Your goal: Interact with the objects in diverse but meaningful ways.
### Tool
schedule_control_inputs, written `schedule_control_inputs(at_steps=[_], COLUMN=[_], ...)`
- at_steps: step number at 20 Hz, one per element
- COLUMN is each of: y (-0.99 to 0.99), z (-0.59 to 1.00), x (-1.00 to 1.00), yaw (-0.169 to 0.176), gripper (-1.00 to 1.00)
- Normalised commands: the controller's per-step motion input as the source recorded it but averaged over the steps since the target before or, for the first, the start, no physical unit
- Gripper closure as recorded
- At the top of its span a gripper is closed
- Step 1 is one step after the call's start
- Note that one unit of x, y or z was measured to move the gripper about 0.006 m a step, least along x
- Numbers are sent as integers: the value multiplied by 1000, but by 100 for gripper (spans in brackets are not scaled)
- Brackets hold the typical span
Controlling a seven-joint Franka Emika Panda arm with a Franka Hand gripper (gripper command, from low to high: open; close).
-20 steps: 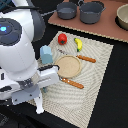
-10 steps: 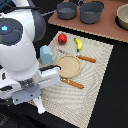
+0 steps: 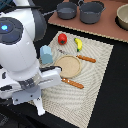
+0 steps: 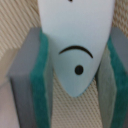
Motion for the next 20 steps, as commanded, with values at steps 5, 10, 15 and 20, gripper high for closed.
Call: schedule_control_inputs(at_steps=[5,10,15,20], y=[27,22,171,379], z=[982,387,148,291], x=[211,438,635,826], yaw=[-53,-22,36,38], gripper=[100,100,100,100])
